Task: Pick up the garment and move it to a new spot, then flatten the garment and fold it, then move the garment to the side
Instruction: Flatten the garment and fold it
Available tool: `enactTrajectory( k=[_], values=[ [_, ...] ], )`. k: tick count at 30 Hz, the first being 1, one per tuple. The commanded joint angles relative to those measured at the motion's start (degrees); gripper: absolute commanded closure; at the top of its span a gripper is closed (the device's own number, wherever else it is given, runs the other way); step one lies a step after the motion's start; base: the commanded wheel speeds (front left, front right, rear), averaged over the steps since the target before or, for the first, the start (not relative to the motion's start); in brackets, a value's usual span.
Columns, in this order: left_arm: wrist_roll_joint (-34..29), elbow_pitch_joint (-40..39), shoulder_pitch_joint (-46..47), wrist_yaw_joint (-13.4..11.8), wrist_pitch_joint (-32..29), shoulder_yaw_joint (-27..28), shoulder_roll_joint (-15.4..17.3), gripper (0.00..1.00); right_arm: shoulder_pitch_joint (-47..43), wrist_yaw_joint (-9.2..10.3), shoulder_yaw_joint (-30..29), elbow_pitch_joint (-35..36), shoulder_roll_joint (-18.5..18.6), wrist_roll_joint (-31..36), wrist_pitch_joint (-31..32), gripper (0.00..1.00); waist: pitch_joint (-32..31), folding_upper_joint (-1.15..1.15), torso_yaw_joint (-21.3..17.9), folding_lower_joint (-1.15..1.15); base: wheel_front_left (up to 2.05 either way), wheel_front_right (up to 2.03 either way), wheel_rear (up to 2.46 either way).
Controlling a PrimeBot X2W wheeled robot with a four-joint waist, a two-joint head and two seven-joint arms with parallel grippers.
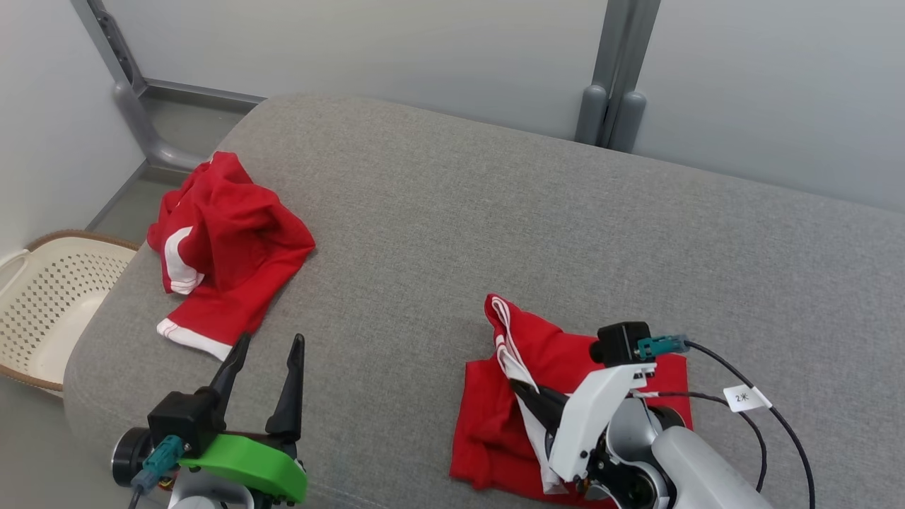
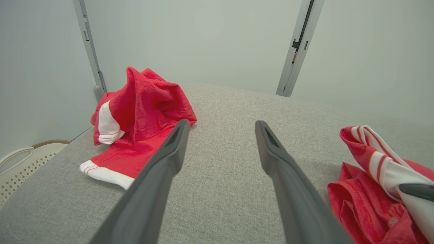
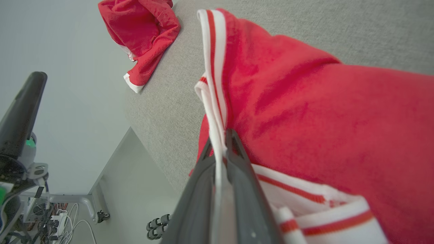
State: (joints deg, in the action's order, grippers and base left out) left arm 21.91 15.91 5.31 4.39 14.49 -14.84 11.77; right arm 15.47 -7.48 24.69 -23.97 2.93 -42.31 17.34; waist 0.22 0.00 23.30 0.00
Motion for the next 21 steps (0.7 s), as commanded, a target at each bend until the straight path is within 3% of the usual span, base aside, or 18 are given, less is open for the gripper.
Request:
enactTrajectory(
  k=[1,9,13,21],
  values=[
    [0.2,0.2,0.5,0.0,0.3,0.1,0.0,0.0,0.8,-0.02,0.8,-0.3,0.0,-1.0,-0.9,0.0,-0.1,0.0,0.0,0.0,0.0,0.0,0.0],
    [1.0,0.2,-0.9,-0.6,0.5,1.1,0.1,0.0,1.6,-0.02,2.1,3.2,1.6,-4.5,-3.6,0.0,-1.2,0.0,-3.5,0.0,0.0,0.0,0.0],
    [1.3,-0.2,-1.4,-0.9,0.6,1.7,0.1,0.0,1.3,-0.02,0.4,7.7,6.1,-3.3,-6.0,0.0,-1.8,0.0,-5.9,0.0,0.0,0.0,0.0],
    [1.2,-1.5,-2.8,-1.5,0.7,3.0,0.2,0.0,-1.5,-0.01,-9.2,11.4,13.8,5.9,-15.6,0.0,-2.4,0.0,-10.0,0.0,0.0,0.0,0.0]
  ],
)
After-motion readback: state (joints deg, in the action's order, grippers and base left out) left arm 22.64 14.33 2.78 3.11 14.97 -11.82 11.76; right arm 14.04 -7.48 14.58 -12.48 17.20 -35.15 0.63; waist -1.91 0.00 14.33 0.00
